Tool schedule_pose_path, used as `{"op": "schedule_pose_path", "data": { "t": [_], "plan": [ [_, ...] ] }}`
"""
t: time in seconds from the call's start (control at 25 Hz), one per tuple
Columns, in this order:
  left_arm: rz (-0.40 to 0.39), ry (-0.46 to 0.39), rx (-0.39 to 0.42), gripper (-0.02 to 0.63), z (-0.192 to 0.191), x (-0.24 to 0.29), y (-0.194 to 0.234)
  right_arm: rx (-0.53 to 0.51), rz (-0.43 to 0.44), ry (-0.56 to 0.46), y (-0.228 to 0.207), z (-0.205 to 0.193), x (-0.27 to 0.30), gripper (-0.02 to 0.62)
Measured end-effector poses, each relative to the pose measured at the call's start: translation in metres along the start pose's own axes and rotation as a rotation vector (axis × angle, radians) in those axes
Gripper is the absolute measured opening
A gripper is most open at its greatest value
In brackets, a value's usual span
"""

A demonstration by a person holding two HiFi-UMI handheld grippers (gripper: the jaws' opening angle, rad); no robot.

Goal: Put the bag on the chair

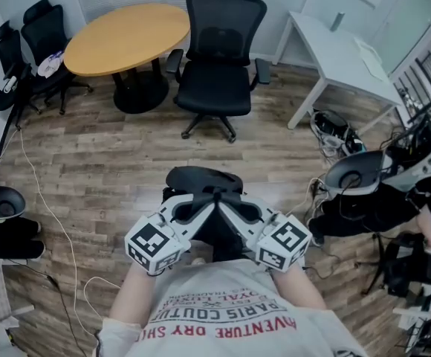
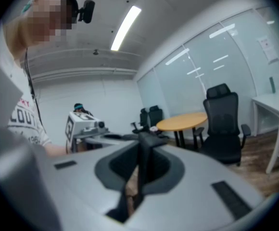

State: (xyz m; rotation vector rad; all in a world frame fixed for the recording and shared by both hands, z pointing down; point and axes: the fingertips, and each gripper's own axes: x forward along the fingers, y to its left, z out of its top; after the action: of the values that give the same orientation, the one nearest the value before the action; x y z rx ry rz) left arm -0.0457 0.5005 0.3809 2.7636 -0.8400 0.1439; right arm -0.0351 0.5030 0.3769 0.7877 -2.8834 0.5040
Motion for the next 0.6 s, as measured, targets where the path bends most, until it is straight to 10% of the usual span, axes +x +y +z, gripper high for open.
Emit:
{"op": "schedule_pose_path", "data": {
  "t": [0.6],
  "plan": [
    [0.148,0.005,-0.017,0.048,0.031,0.141,0.148,-0.074,0.203,0.054,-0.188,0.049,0.070,0.044]
  ]
}}
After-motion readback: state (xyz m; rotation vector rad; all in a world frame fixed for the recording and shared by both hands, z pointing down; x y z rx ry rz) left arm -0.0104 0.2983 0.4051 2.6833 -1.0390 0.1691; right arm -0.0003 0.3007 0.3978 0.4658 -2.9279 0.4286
